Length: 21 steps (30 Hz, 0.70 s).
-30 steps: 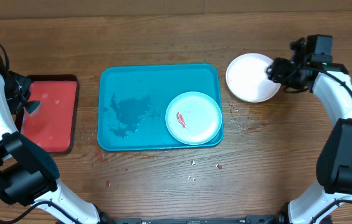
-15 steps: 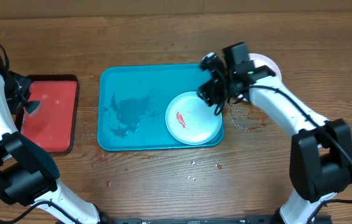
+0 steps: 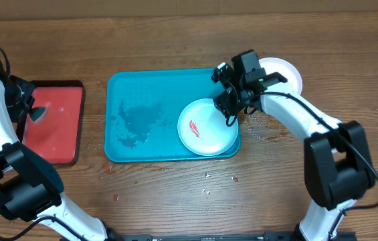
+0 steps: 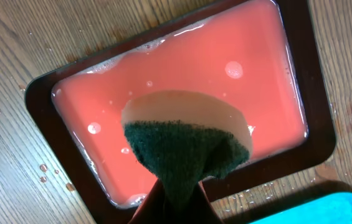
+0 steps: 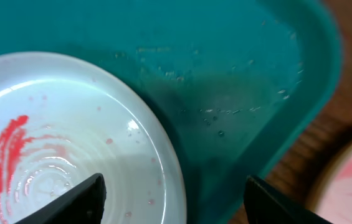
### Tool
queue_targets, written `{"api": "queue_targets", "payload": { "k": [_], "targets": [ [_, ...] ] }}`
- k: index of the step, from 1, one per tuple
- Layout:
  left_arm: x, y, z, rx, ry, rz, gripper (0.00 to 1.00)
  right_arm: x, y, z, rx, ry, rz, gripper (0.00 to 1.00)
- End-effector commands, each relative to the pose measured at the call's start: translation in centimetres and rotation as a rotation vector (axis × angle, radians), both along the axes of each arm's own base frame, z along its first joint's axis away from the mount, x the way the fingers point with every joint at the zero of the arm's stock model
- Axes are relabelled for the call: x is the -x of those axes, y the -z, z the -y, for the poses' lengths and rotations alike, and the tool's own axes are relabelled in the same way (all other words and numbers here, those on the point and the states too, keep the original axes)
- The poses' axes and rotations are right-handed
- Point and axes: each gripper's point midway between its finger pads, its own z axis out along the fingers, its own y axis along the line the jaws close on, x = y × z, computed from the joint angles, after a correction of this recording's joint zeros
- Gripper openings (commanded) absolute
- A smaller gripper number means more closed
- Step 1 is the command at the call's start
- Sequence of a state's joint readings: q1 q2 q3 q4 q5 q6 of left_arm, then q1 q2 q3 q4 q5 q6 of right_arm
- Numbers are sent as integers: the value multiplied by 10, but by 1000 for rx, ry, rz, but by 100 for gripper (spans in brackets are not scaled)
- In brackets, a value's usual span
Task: Clean dirty plates on tray and stack at the side
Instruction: 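Move the right gripper to the light-blue plate rim and grip it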
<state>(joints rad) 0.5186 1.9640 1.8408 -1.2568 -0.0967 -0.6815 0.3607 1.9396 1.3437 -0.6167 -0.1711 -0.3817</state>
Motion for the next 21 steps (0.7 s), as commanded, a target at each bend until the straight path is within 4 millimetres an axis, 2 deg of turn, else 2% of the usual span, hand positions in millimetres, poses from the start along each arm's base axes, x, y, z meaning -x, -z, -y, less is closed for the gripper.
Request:
{"api": "queue_targets", "payload": {
  "k": [1,14,16,18,21],
  "targets": [
    [-2,4,4,17,38,-3,4,9,19,-6,-25,-27,-63,69],
    [-3,4,4,15,38,2,4,31,36,5,24,15,-184,65],
    [-3,4,4,15,38,2,4,33,36,6,23,32,-197,61],
    [-4,4,4,18,39,5,4,33,36,6,19,50,-204,47],
    [-6,4,7,36,43,19,4,34,37,6,18,66,-215,43]
  ]
}}
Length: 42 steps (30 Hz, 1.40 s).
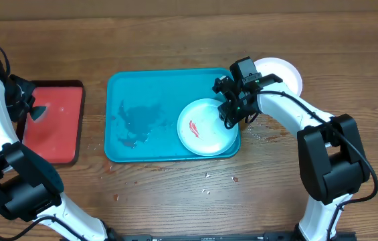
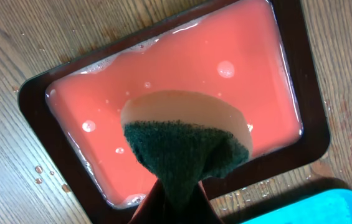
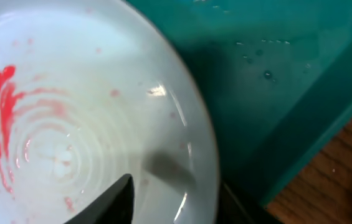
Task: Clean dirty plates on tray and stack at the side
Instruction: 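Move the right gripper to the light-blue plate rim and grip it, then scrub the light-blue plate with the sponge in the left gripper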
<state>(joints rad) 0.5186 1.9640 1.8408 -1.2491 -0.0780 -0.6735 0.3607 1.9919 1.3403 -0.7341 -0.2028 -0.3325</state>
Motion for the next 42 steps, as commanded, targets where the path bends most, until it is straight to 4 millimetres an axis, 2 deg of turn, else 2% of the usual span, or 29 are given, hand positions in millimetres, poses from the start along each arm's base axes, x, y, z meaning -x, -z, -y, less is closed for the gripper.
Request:
{"api": "queue_targets", "payload": {
  "k": [1,2,6,9,13,18,22,24,27,33,36,42],
  "targets": [
    [-4,4,6,26,33,6,4,3,6,0,-3,41,-32,43],
    [-4,4,5,23,48,4,4,3,6,0,-2,46,-37,39],
    [-4,4,6,25,70,4,4,5,7,1,-3,84,-57,36],
    [-13,3,14,60,134,41,4,5,7,2,-7,129,-68,30],
    [-21,2,23,87,201,74,4,8,7,-3,-14,181,-88,13],
    [-30,2,36,86,284,82,4,11,6,-21,-36,244,-103,11],
    [-40,1,56,94,356,91,4,6,2,-40,-83,322,-88,9],
    [-44,1,66,94,382,90,4,3,0,-46,-102,342,-78,28],
    [-51,1,81,82,465,89,4,3,2,-40,-64,355,-65,37],
    [-56,1,96,82,515,87,4,16,10,-22,34,359,-96,36],
    [-58,1,103,85,533,87,4,14,12,-17,62,368,-82,40],
    [-62,1,124,99,602,86,4,10,26,-20,59,370,-87,31]
  ]
}}
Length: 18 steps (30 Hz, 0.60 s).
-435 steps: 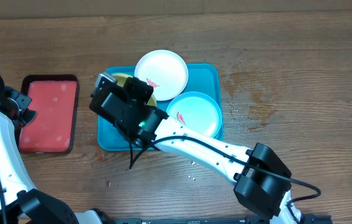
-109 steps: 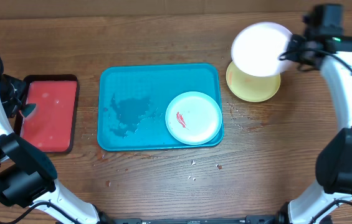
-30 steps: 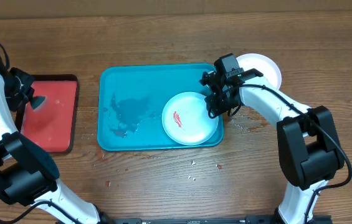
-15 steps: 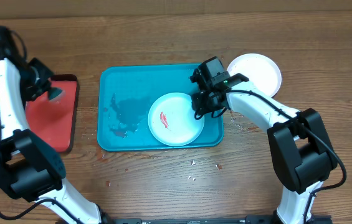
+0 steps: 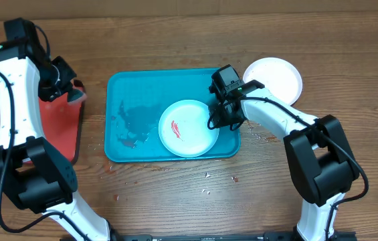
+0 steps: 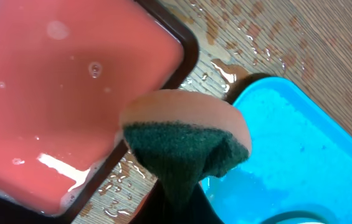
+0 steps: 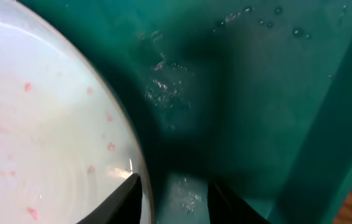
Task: Clean dirty plates on tray and stack at the side
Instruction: 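Scrub the light-blue plate with the sponge in the left gripper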
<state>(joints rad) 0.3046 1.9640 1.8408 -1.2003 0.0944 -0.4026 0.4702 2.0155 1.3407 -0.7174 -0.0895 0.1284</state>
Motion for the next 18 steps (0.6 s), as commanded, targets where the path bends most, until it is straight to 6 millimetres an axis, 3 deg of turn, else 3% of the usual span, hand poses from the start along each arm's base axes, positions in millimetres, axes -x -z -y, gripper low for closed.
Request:
{"api": "queue_targets", "payload": {
  "k": [1,7,18],
  "targets": [
    [-4,4,22,19,104,-3,4,-1,15,2,13,9,-20,29],
    [-8,4,52,37,171,-5,4,-6,16,-17,-81,110,-29,6],
    [-6,22,147,55,389,-33,4,-15,9,-48,-161,264,8,4]
  ]
}}
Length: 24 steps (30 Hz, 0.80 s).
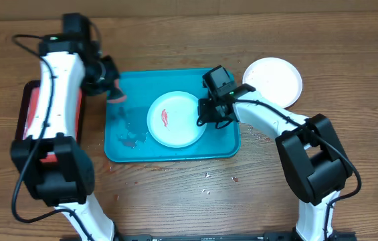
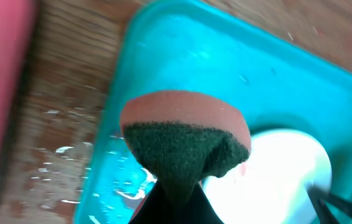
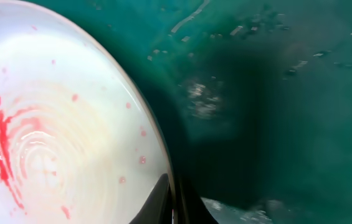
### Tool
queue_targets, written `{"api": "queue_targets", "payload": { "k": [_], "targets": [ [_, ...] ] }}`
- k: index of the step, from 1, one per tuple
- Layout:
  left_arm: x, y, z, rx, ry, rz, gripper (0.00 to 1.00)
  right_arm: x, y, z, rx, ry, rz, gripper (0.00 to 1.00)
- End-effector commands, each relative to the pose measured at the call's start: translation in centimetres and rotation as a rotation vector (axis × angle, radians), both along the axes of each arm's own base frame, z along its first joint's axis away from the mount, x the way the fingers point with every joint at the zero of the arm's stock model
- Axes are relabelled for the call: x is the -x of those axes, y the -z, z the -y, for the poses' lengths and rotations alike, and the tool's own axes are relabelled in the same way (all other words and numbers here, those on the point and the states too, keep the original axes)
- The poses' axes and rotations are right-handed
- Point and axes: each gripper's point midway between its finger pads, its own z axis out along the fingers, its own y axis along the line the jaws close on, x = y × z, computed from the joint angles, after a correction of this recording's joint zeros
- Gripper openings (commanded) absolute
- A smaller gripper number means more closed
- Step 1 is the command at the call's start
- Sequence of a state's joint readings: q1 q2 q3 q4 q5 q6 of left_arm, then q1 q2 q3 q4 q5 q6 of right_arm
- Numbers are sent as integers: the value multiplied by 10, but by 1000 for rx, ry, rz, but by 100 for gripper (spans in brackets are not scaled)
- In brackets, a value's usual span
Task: Clean dirty plates on tray and stack at the side
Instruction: 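Scrub the light-blue plate with the sponge in the left gripper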
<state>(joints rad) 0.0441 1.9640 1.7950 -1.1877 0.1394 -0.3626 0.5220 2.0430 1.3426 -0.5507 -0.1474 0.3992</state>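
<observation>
A white plate [image 1: 174, 119] with a red smear [image 3: 1, 149] lies in the middle of the teal tray [image 1: 125, 150]. My right gripper [image 1: 204, 115] is at the plate's right edge, and in the right wrist view it [image 3: 177, 202] is shut on the rim. My left gripper [image 1: 110, 86] hangs over the tray's upper left corner, shut on a sponge [image 2: 185, 140] with a tan top and dark green scouring side. The sponge is left of the plate and apart from it. A clean white plate [image 1: 272, 80] sits on the table right of the tray.
A dark-rimmed basin of pink soapy liquid [image 1: 33, 114] stands left of the tray, partly hidden by my left arm. Water drops and crumbs [image 1: 205, 177] dot the wood in front of the tray. A wet patch [image 1: 135, 124] lies on the tray's left half.
My left gripper went with the sponge from the basin's corner to over the tray's upper left. The right gripper's jaws closed on the plate rim, and the plate sits further left.
At first my left gripper held the sponge over the pink basin, and my right gripper stood open at the dirty plate's right edge in the tray's right corner. Then the plate sat nearer the middle, and the sponge left the basin. Now the rim is clamped.
</observation>
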Motion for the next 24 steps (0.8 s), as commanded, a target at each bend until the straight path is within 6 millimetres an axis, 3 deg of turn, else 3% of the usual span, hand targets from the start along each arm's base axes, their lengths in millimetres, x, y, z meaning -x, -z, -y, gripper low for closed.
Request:
{"api": "queue_targets", "payload": {
  "k": [1,5,13,24],
  "targets": [
    [2,13,37,14,102,-7,4,-1,11,-5,-3,73,-16,4],
    [5,27,71,16,174,-2,4,-8,7,-11,-36,105,5,4],
    [25,58,104,42,222,-50,4,-17,2,-17,-66,104,42,4],
    [10,85,151,94,199,76,4,-8,6,-16,-59,143,-3,4]
  ]
}}
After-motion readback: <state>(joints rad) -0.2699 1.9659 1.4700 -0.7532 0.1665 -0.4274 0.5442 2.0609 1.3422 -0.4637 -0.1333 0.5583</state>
